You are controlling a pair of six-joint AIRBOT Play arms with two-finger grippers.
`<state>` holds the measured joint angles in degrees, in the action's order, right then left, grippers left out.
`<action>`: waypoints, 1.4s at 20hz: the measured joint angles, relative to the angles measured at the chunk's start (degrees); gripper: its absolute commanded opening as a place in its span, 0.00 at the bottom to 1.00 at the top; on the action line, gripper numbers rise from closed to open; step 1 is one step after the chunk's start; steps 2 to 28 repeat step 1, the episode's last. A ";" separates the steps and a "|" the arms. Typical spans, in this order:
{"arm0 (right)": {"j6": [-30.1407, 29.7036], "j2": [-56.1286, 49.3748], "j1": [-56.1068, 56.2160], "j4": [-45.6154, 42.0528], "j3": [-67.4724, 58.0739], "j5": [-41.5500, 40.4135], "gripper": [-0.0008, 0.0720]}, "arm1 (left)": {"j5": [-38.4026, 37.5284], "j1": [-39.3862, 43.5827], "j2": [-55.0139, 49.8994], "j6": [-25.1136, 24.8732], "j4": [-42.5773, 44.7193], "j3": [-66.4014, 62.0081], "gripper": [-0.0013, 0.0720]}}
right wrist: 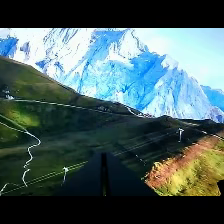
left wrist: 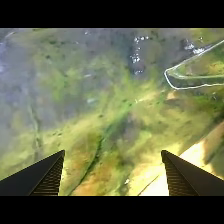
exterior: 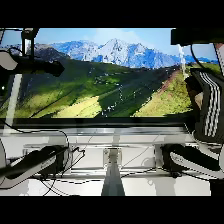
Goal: Fold the clothes and pants, and hang the long-sleeved shirts on hangers.
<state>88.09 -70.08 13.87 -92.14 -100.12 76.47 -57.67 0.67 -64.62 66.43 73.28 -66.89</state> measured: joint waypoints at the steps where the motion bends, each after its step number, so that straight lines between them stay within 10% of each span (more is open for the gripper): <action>1: 0.09 -0.22 0.46 -0.17 0.00 -0.35 0.04 | -0.02 0.00 0.00 0.00 0.00 0.00 0.96; 28: 0.09 -0.22 0.46 -0.17 0.00 -0.35 0.04 | -0.02 0.00 0.00 0.00 0.00 0.00 0.96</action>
